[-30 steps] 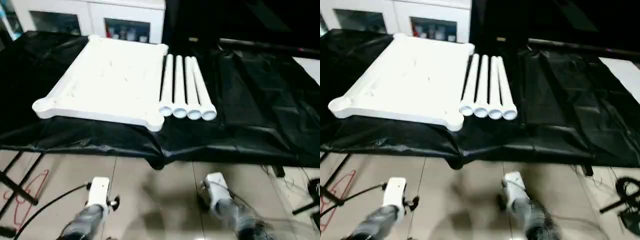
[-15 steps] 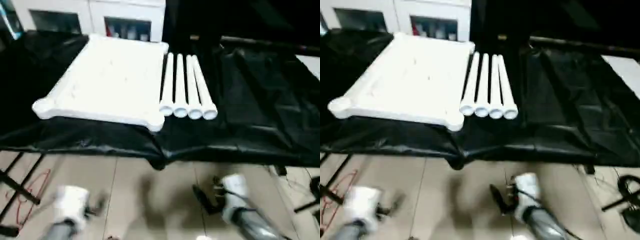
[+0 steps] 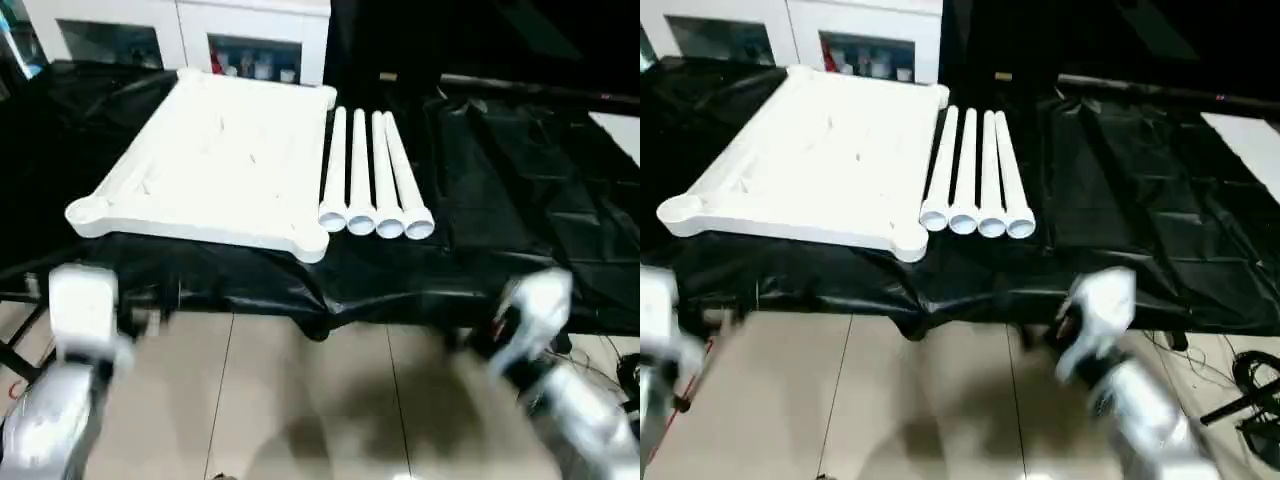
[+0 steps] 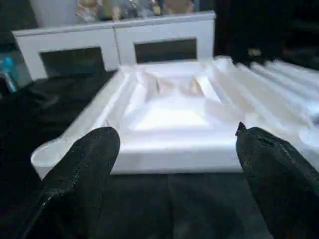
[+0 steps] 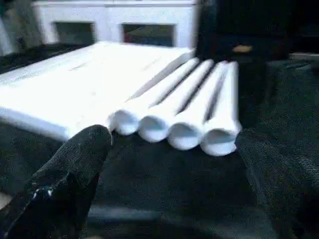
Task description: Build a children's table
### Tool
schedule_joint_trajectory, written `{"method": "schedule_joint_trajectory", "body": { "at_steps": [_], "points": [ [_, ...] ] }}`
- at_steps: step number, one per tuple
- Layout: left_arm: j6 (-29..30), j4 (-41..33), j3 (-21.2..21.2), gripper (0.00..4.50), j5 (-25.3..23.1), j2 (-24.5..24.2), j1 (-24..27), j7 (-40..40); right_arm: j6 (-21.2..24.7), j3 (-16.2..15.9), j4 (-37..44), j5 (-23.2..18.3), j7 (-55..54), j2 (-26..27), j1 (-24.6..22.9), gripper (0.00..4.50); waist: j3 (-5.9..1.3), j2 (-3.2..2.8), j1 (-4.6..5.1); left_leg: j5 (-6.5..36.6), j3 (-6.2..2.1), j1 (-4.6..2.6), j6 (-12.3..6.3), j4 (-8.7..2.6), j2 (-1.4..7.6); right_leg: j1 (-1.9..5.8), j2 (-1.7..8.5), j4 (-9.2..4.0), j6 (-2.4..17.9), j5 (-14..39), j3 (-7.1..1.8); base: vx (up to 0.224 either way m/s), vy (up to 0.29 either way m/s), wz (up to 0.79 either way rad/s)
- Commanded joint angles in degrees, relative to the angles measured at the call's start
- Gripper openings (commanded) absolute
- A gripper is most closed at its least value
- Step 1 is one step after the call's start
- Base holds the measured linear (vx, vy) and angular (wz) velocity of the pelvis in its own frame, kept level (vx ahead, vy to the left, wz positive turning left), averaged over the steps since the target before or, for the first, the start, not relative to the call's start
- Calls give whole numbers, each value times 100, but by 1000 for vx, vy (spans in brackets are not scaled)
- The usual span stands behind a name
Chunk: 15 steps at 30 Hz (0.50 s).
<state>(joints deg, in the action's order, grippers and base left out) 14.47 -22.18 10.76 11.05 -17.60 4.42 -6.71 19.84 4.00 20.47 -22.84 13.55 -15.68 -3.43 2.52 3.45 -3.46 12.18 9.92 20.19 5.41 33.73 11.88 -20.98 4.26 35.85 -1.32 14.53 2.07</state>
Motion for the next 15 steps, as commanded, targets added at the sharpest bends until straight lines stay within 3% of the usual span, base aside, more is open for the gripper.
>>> {"method": "schedule_joint_trajectory", "body": {
  "at_steps": [1,2,3,4,5,6,8,9,10,11,12,14,15],
  "points": [
    [177,206,-153,423,-78,126,-355,207,1,131,-425,206,-383,120,305,450,-230,-100,13,486,-25,-39,206,-389,57,123,174,-357,586,-665,-223,0,0,0],
    [258,346,-215,423,-129,219,-519,256,0,106,-634,350,-548,214,453,450,-230,-87,21,609,-19,-39,252,-394,50,148,173,-362,584,-493,-217,0,0,0],
    [239,483,-293,423,-197,288,-632,264,-27,47,-833,572,-716,265,571,450,-223,-85,21,1039,-19,-60,277,-421,66,186,185,-402,551,54,-205,0,0,0],
    [275,610,-376,423,-218,366,-705,261,-29,10,-978,688,-833,345,669,450,-223,-85,21,1039,-19,-60,277,-421,66,186,185,-402,551,54,-205,0,0,0],
    [262,674,-427,423,-260,389,-720,258,-19,-12,-1029,730,-870,370,704,450,-244,-80,25,1536,3,-99,180,-446,49,233,163,-472,542,756,-189,0,0,0],
    [200,826,-546,423,-358,425,-744,241,-31,-89,-1135,865,-954,408,788,450,-268,-95,44,1711,22,-122,52,-459,29,296,116,-512,589,889,-165,0,0,0],
    [105,960,-656,423,-461,452,-748,240,-34,-141,-1185,892,-987,467,855,450,-292,-100,58,1741,44,-148,-164,-477,-5,397,77,-551,735,856,-129,0,0,0],
    [70,1006,-731,423,-517,467,-764,250,-40,-174,-1208,874,-1011,521,906,450,-284,-100,62,1630,47,-176,-291,-499,11,424,83,-562,829,722,-114,0,0,0],
    [70,1006,-731,423,-517,467,-764,250,-40,-174,-1208,874,-1011,521,906,450,-284,-100,62,1630,47,-176,-291,-499,11,424,83,-562,829,722,-114,66,4,1],
    [73,1007,-768,423,-528,491,-781,267,-49,-209,-1234,862,-1002,548,939,450,-285,-107,64,1504,49,-199,-410,-520,9,503,78,-582,943,667,-112,82,-4,1],
    [63,1016,-808,423,-587,490,-806,293,-95,-265,-1302,918,-986,556,966,450,-312,-41,53,1337,72,-208,-476,-493,-23,582,57,-586,982,491,-129,82,-4,1],
    [60,1019,-830,423,-627,487,-824,308,-133,-306,-1354,975,-978,551,982,450,-313,-79,23,1086,75,-183,-530,-485,-65,645,30,-558,991,134,-153,82,-1,3],
    [24,1044,-826,423,-686,498,-854,348,-166,-321,-1444,1032,-966,566,1023,450,-309,8,-6,950,83,-184,-586,-459,-87,723,2,-555,968,27,-159,81,-1,4]
  ]
}}
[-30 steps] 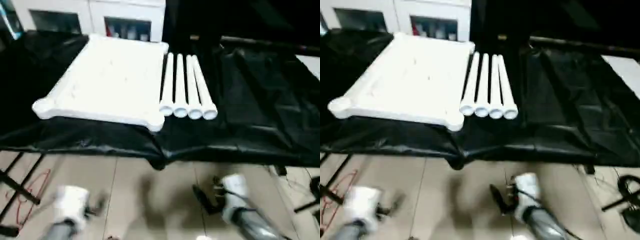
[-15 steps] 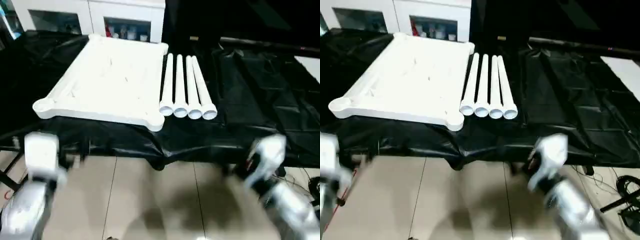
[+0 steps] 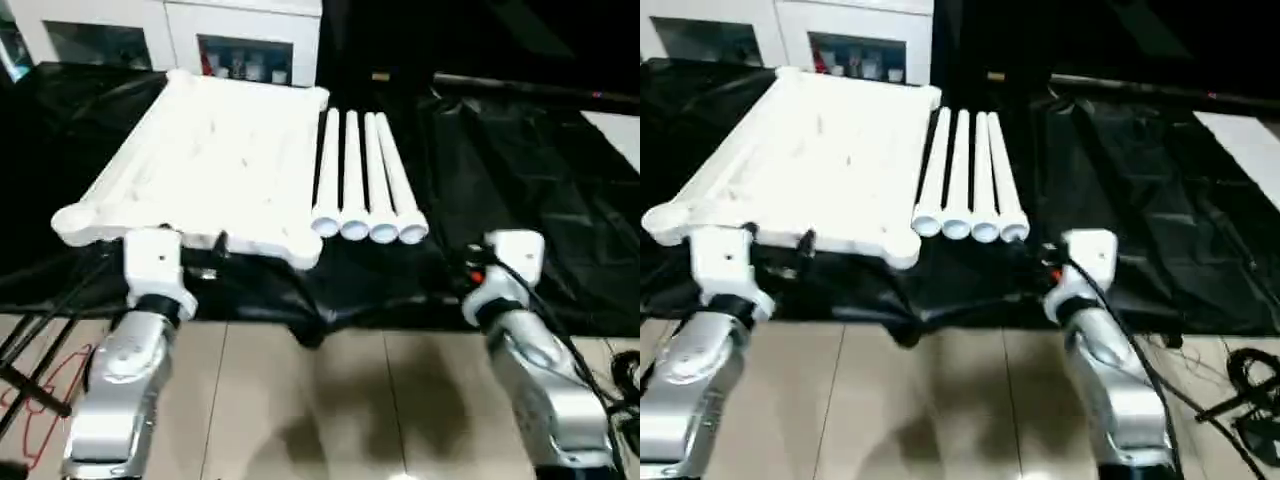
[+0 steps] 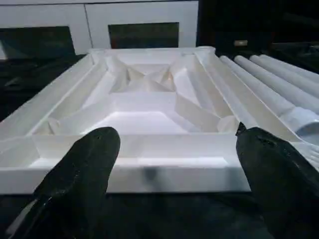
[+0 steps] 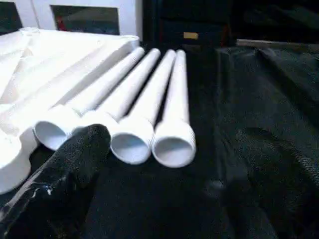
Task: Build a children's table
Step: Move to table
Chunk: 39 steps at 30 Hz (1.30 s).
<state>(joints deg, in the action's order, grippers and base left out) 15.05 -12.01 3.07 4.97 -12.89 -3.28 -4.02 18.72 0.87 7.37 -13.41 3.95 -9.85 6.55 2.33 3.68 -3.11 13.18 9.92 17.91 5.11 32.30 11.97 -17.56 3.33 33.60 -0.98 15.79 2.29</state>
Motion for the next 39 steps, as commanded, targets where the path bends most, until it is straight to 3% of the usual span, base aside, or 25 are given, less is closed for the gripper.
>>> {"method": "schedule_joint_trajectory", "body": {
  "at_steps": [1,5,6,8,9,10,11,12,14,15,16,19,21,22,23,26,27,29,31,32,33,34,35,36,39],
  "points": [
    [-66,56,-37,423,-111,39,-113,113,-59,-10,-198,114,-4,9,64,450,-296,-57,-62,785,81,14,-570,-323,-103,389,93,-330,911,-176,-178,99,3,8],
    [-138,137,61,423,-147,74,-229,199,-107,-44,-380,195,41,51,214,450,-371,-22,-92,184,16,-74,-845,-270,-195,519,-61,-202,601,-1320,-140,117,14,15],
    [-151,169,83,423,-160,71,-267,210,-133,-83,-438,218,64,59,268,450,-384,-17,-262,-194,-136,611,-1862,75,-544,1047,246,-510,-361,-1612,75,92,29,39],
    [-180,209,80,423,-202,53,-309,209,-171,-173,-516,280,77,91,357,450,-403,-148,-77,-1335,-511,200,-2477,99,-459,895,-113,-266,-647,-1705,515,126,43,67],
    [-193,222,67,423,-228,48,-323,209,-185,-201,-543,302,72,117,395,450,-426,-219,9,-1838,-826,-330,-2977,96,-376,481,-253,13,-638,-1316,628,156,30,67],
    [-195,223,65,423,-233,48,-324,210,-189,-203,-546,304,71,120,399,450,-501,-208,386,-2860,-1742,-1131,-4396,-10,133,-539,-201,690,-452,917,584,149,-60,35],
    [-200,224,60,423,-243,50,-325,212,-196,-206,-554,308,68,126,407,450,-427,-176,318,-3716,-2079,-1034,-4541,-59,261,-727,43,852,-314,1520,323,39,-123,13],
    [-230,267,56,423,-270,75,-353,248,-206,-168,-605,254,81,159,450,450,-400,-132,338,-3133,-1648,-951,-3477,29,158,-914,176,839,-187,626,50,39,-123,13],
    [-266,325,45,423,-292,111,-377,283,-230,-143,-676,220,122,184,484,450,-261,78,239,-1682,-1309,-567,-2587,-256,-137,-651,171,549,69,-346,-75,-156,-128,9],
    [-284,352,31,423,-314,119,-388,293,-245,-141,-708,232,134,190,499,450,-177,388,124,-232,-898,-281,-1924,-150,-604,-166,287,-119,-106,-191,-484,-174,-126,8],
    [-287,351,12,423,-324,128,-386,292,-254,-138,-707,237,138,192,497,450,-142,459,-145,841,-515,-17,-1475,731,-975,263,778,-693,-189,2479,-1163,20,-78,21],
    [-294,356,-31,423,-344,168,-364,273,-288,-149,-679,294,144,190,477,450,-156,351,-150,129,-637,359,-588,989,-665,625,799,-494,1106,1688,-1188,120,-24,18],
    [-291,375,-64,423,-352,187,-315,231,-298,-182,-628,345,146,180,430,450,-61,-72,-134,-239,-703,411,-413,404,-259,563,617,-593,1863,1300,-698,109,31,14],
    [-291,375,-64,423,-352,187,-315,231,-298,-182,-628,345,146,180,430,450,-145,-161,-103,-305,-656,278,-417,126,-159,545,403,-531,1688,1313,-438,123,95,4],
    [-289,382,-73,423,-354,192,-298,207,-301,-195,-611,362,142,175,410,450,-178,-445,207,782,-1231,-302,-535,-408,258,-91,-200,379,947,1135,109,143,122,6],
    [-315,403,-129,423,-396,197,-293,158,-207,-194,-560,348,162,170,324,450,-285,-368,240,1430,-1328,-610,-1840,-280,262,-697,-46,973,-108,410,170,141,86,6],
    [-340,432,-171,423,-407,216,-317,151,-167,-143,-537,280,197,189,270,450,-294,-271,271,1251,-731,-672,-1078,-368,463,-838,40,964,-90,47,236,138,56,1],
    [-354,463,-201,423,-390,216,-339,145,-190,-138,-517,327,206,169,263,450,-189,-109,233,1505,-256,-569,-675,-616,507,-787,173,709,223,-569,254,128,-24,-47],
    [-357,485,-219,423,-371,220,-360,119,-221,-162,-480,399,213,138,253,450,-131,192,147,2807,356,-660,-410,-445,123,-623,236,44,882,450,-19,157,-87,-55],
    [-359,486,-230,423,-372,224,-362,104,-233,-170,-458,433,206,127,230,450,-143,303,34,2893,520,-677,-355,129,-329,-553,256,-396,1128,1771,-469,221,-125,-52],
    [-359,488,-234,423,-377,228,-365,86,-243,-174,-446,461,196,126,213,450,-211,348,-228,2174,218,-382,-517,789,-632,100,785,-723,1727,3528,-1336,221,-125,-52],
    [-347,490,-241,423,-385,233,-364,60,-258,-151,-423,432,184,147,188,450,-183,330,-318,1302,-181,105,-274,1016,-631,490,801,-559,2083,3192,-1642,215,-72,-66],
    [-341,497,-251,423,-398,237,-354,37,-265,-127,-386,393,182,159,188,450,-193,316,-387,872,-360,221,67,1141,-737,502,453,-408,2257,2109,-1693,188,-49,-52],
    [-340,502,-262,423,-408,238,-345,22,-269,-123,-362,391,179,154,193,450,-202,387,-324,447,-570,557,-128,1190,-639,688,690,-308,2290,1223,-1480,188,-49,-52],
    [-394,486,-373,423,-357,227,-290,-168,-185,-206,-337,399,358,41,272,450,-146,-134,-169,-707,-676,329,-386,199,-378,115,160,-526,1596,1297,-605,137,1,2]
  ]
}}
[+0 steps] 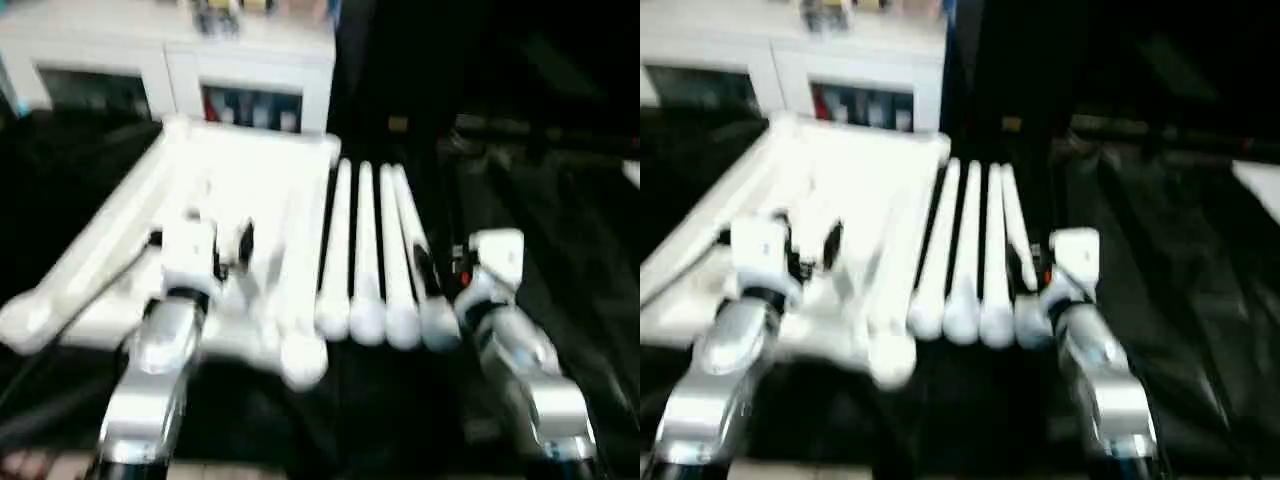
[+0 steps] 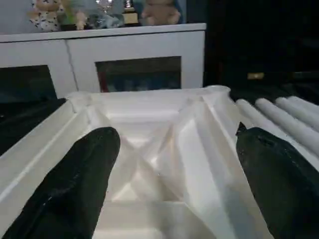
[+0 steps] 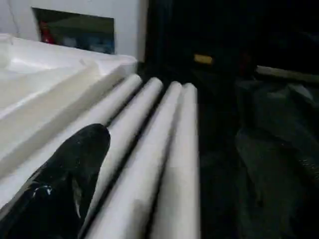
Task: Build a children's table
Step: Move to table, then move table base
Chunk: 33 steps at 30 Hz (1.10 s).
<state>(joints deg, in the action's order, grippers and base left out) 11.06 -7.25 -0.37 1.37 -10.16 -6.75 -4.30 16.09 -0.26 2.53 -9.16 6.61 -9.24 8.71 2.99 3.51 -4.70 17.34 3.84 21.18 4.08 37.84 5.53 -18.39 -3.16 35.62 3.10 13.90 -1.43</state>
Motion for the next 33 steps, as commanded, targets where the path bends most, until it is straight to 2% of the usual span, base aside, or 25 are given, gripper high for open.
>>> {"method": "schedule_joint_trajectory", "body": {
  "at_steps": [1,2,3,4,5,6,7,8,9,10,11,12,13,14,15,16,18,19,20,24,26,28,30,33],
  "points": [
    [-5,7,-72,423,-11,-74,60,-194,111,-109,159,-55,149,-41,62,450,-252,-311,-23,-932,-132,-95,-329,-625,483,147,686,-613,855,1279,-55,146,105,-9],
    [-8,-1,-160,423,18,-132,73,-361,160,-151,195,-98,296,-99,66,450,-281,-368,306,-285,-593,-203,-771,-937,1103,-48,550,101,360,717,293,156,97,-4],
    [-66,-12,-279,423,43,-241,89,-605,210,-231,250,-108,494,-203,65,450,-376,-347,258,-463,-723,-501,-1166,-799,1225,-291,644,276,185,527,274,156,97,-4],
    [-107,-16,-349,423,56,-313,94,-755,247,-280,279,-110,614,-267,67,450,-408,-285,261,-1738,-668,-550,-1859,-579,1123,-453,775,306,-47,-200,205,135,37,11],
    [-149,-1,-455,423,96,-445,71,-1021,323,-352,312,-106,840,-376,89,450,-418,-229,229,-3873,-560,-432,-2121,-361,887,-489,889,136,-246,-1040,113,75,41,3],
    [-153,9,-492,423,136,-507,52,-1164,374,-393,333,-126,957,-438,103,450,-446,-105,167,-4496,-247,-210,-1804,-224,543,-333,997,-98,-271,-1851,38,75,41,3],
    [-154,23,-543,423,179,-597,27,-1353,439,-449,365,-156,1121,-526,121,450,-471,-20,154,-4212,-137,-109,-1588,-240,400,-215,1002,-129,-188,-2067,22,0,0,0],
    [-153,71,-605,423,276,-806,-35,-1748,557,-570,457,-229,1493,-747,171,450,-455,31,107,-3221,4,21,-1220,-349,324,-93,1036,-155,19,-2065,33,0,0,0],
    [-160,120,-613,423,382,-969,-89,-2077,645,-666,542,-295,1799,-943,224,450,-432,-32,82,-2627,25,37,-1093,-399,365,-81,1079,-166,136,-1890,24,0,0,0],
    [-216,180,-607,423,447,-1068,-139,-2294,682,-705,583,-353,1995,-1065,277,450,-389,4,101,-1587,49,64,-856,-516,436,-31,1075,-210,340,-1374,39,-40,-55,-2],
    [-259,220,-601,423,489,-1120,-171,-2424,702,-723,603,-390,2107,-1132,311,450,-331,-17,134,-653,83,42,-635,-626,508,-40,1082,-271,540,-716,47,-51,-55,-2],
    [-242,247,-642,408,540,-1205,-198,-2632,754,-733,614,-442,2215,-1190,350,450,-305,-21,165,133,127,0,-476,-700,582,-59,1096,-327,703,-53,53,-51,-55,-2],
    [-286,460,-796,397,620,-1504,-344,-3311,842,-828,621,-539,2666,-1438,498,450,-280,-58,164,455,140,-17,-406,-729,592,-75,1099,-350,733,316,48,-55,-57,-1],
    [-319,528,-830,388,627,-1566,-387,-3455,843,-858,614,-541,2773,-1499,534,450,-251,-54,165,1085,200,-71,-249,-770,628,-138,1081,-411,687,1135,37,-62,-54,0],
    [-308,605,-881,385,656,-1661,-443,-3683,855,-909,614,-550,2924,-1587,562,450,-240,-46,175,1259,227,-82,-161,-785,638,-163,1078,-429,652,1399,30,-62,-54,0],
    [-309,763,-973,376,691,-1821,-559,-4068,877,-991,618,-567,3182,-1729,609,450,-236,-90,163,1453,253,-107,-15,-807,665,-195,1092,-467,553,1742,13,-55,-39,0],
    [-332,852,-1024,363,696,-1902,-621,-4252,880,-1033,630,-573,3318,-1806,625,450,-230,-77,159,1544,275,-97,107,-837,686,-214,1107,-481,447,1978,1,0,0,0],
    [-395,1061,-1080,351,856,-2054,-748,-4723,1010,-1095,689,-684,3571,-1949,654,450,-231,-106,150,1523,282,-103,111,-835,681,-217,1110,-487,443,2000,-3,0,0,0],
    [-401,1189,-1127,341,840,-2134,-835,-4887,1069,-1112,728,-733,3675,-1993,666,450,-253,-105,121,1457,315,-138,94,-820,688,-241,1109,-490,454,1953,-11,0,0,0],
    [-282,1688,-1338,306,701,-2497,-1163,-5553,1319,-1248,974,-913,3993,-2141,704,450,-280,-139,131,1067,348,-82,97,-838,705,-194,1086,-416,580,1314,9,0,0,0],
    [-305,1887,-1387,296,624,-2618,-1286,-5768,1391,-1287,1057,-961,4097,-2202,703,450,-289,-150,122,984,368,-101,65,-825,700,-213,1079,-403,630,1155,9,0,0,0],
    [-293,2103,-1360,286,604,-2729,-1415,-5976,1439,-1307,1122,-939,4193,-2269,677,450,-318,-171,121,748,381,-80,62,-813,708,-181,1081,-357,728,775,17,0,0,0],
    [-156,2203,-1323,261,702,-2867,-1500,-6216,1494,-1299,1167,-948,4273,-2336,659,450,-330,-171,114,572,403,-89,39,-797,713,-179,1080,-327,838,422,23,0,0,0],
    [53,2193,-1307,250,860,-3017,-1563,-6467,1560,-1279,1197,-985,4368,-2427,673,450,-338,-177,107,375,429,-98,-17,-779,708,-164,1066,-281,988,0,33,0,0,0]
  ]
}}
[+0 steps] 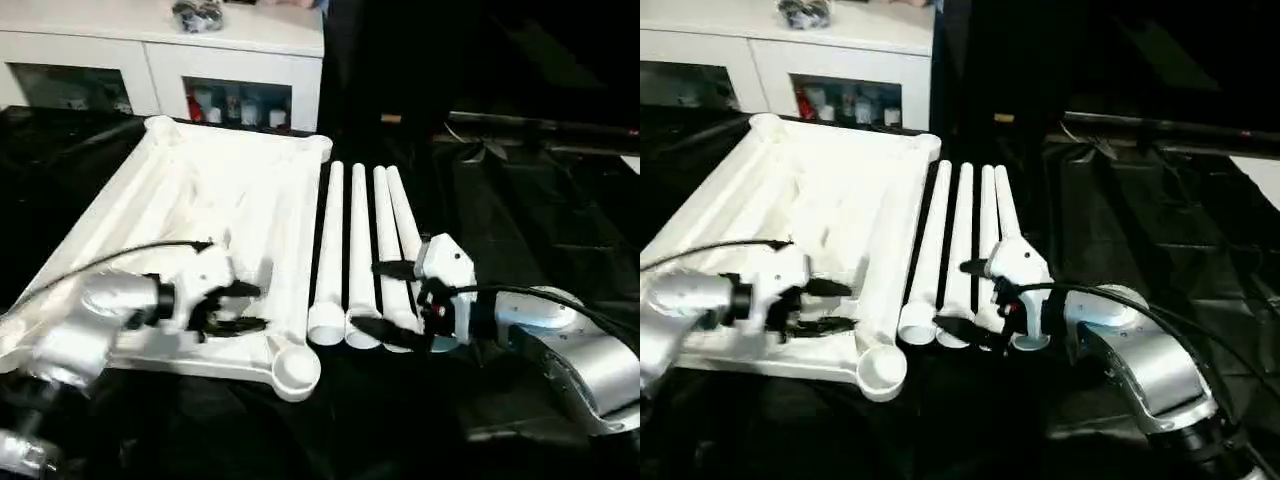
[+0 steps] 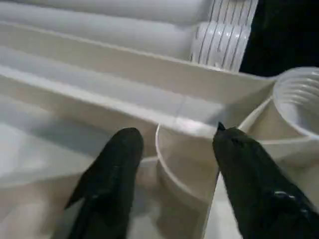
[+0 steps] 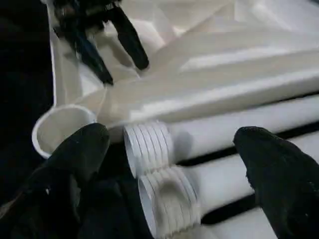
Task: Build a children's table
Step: Move table base
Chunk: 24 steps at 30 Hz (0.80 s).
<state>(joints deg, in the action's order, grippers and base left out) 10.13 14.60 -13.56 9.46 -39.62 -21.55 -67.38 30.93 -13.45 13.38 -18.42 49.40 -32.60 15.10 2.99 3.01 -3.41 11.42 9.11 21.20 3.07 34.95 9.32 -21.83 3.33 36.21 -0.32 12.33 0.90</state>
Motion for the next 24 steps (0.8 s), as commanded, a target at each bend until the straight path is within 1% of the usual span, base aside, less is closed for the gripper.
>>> {"method": "schedule_joint_trajectory", "body": {
  "at_steps": [1,3,4,5,6,7,8,9,10,11,12,13,14,18,19,20,21,22,23,24],
  "points": [
    [209,-2,23,241,88,-114,-104,-228,105,48,116,-65,130,-123,48,450,-336,-122,-23,956,-93,-99,71,-490,330,183,417,-341,1353,135,-199,0,0,0],
    [402,-60,46,217,205,-245,-135,-454,145,48,102,-100,231,-200,93,450,-328,-117,-24,948,-82,-94,44,-490,334,196,425,-338,1403,148,-199,0,0,0],
    [374,-20,42,213,198,-310,-145,-556,143,23,77,-93,256,-213,117,450,-327,-127,-31,967,-78,-99,44,-489,336,194,427,-341,1410,179,-199,0,0,0],
    [365,-10,42,213,194,-316,-148,-571,145,20,74,-92,259,-215,120,450,-323,-124,-32,998,-71,-106,46,-490,339,186,427,-350,1408,227,-202,0,0,0],
    [311,57,34,211,154,-355,-170,-659,150,4,49,-84,287,-222,142,450,-311,-191,-39,1133,-65,-117,90,-498,348,174,435,-362,1395,418,-209,0,0,0],
    [238,149,4,199,72,-399,-206,-754,152,-11,-3,-82,343,-230,175,450,-305,-151,-27,1250,-52,-127,117,-503,350,167,426,-387,1376,582,-212,0,0,0],
    [177,214,-31,185,3,-428,-224,-795,147,-49,-14,-51,372,-247,193,450,-308,-196,-33,1279,-58,-135,143,-503,354,166,429,-375,1377,612,-213,0,0,0],
    [98,287,-89,174,-53,-479,-239,-863,147,-102,-5,-19,405,-267,203,450,-302,-176,-29,1317,-48,-141,144,-502,356,156,428,-398,1362,677,-222,0,0,0],
    [48,329,-126,171,-87,-510,-248,-902,151,-130,14,-9,431,-282,199,450,-302,-180,-34,1325,-47,-146,145,-504,357,154,424,-398,1354,698,-222,0,0,0],
    [-77,425,-182,165,-183,-548,-266,-908,142,-169,64,5,466,-309,160,450,-298,-154,-42,1305,-43,-142,138,-505,363,155,435,-400,1350,721,-225,0,0,0],
    [-77,425,-182,165,-183,-548,-266,-908,142,-169,64,5,466,-309,160,450,-299,-167,-44,1268,-39,-140,147,-508,368,156,435,-393,1346,692,-224,0,0,0],
    [-120,472,-211,155,-230,-560,-286,-898,141,-171,76,10,483,-320,146,450,-302,-102,-41,1234,-32,-141,132,-506,374,160,434,-397,1348,673,-220,0,0,0],
    [-238,559,-257,140,-327,-593,-311,-878,147,-187,82,30,482,-321,146,450,-304,-136,-63,1158,-30,-146,119,-500,379,153,446,-383,1364,613,-223,0,0,0],
    [-566,1004,-290,113,-575,-596,-507,-780,190,-205,96,32,516,-305,259,450,-308,-172,-91,1175,-28,-151,154,-500,373,147,436,-381,1337,582,-220,0,0,0],
    [-577,1024,-292,101,-584,-592,-519,-784,191,-203,96,30,523,-307,264,450,-315,-166,-95,1167,-23,-154,163,-498,373,149,436,-376,1337,552,-220,0,0,0],
    [-627,1119,-297,92,-626,-569,-576,-817,194,-189,100,14,561,-319,288,450,-315,-181,-102,1150,-23,-155,178,-500,375,146,437,-370,1358,471,-219,0,0,0],
    [-627,1119,-297,88,-626,-569,-576,-817,194,-189,100,14,561,-319,288,450,-320,-179,-112,1139,-21,-160,185,-496,378,149,441,-361,1372,417,-220,0,0,0],
    [-621,1148,-315,86,-640,-563,-604,-876,204,-183,115,0,581,-327,297,450,-317,-176,-117,1135,-16,-155,188,-494,375,151,443,-361,1382,407,-222,0,0,0],
    [-617,1156,-325,73,-647,-557,-619,-917,211,-180,134,-13,597,-335,296,450,-317,-176,-117,1135,-16,-155,188,-494,375,151,443,-361,1382,407,-222,0,0,0],
    [-606,1151,-332,59,-645,-550,-630,-948,215,-179,150,-22,608,-344,291,450,-315,-173,-140,1152,-14,-165,189,-494,382,144,450,-363,1394,457,-222,0,0,0]
  ]
}}
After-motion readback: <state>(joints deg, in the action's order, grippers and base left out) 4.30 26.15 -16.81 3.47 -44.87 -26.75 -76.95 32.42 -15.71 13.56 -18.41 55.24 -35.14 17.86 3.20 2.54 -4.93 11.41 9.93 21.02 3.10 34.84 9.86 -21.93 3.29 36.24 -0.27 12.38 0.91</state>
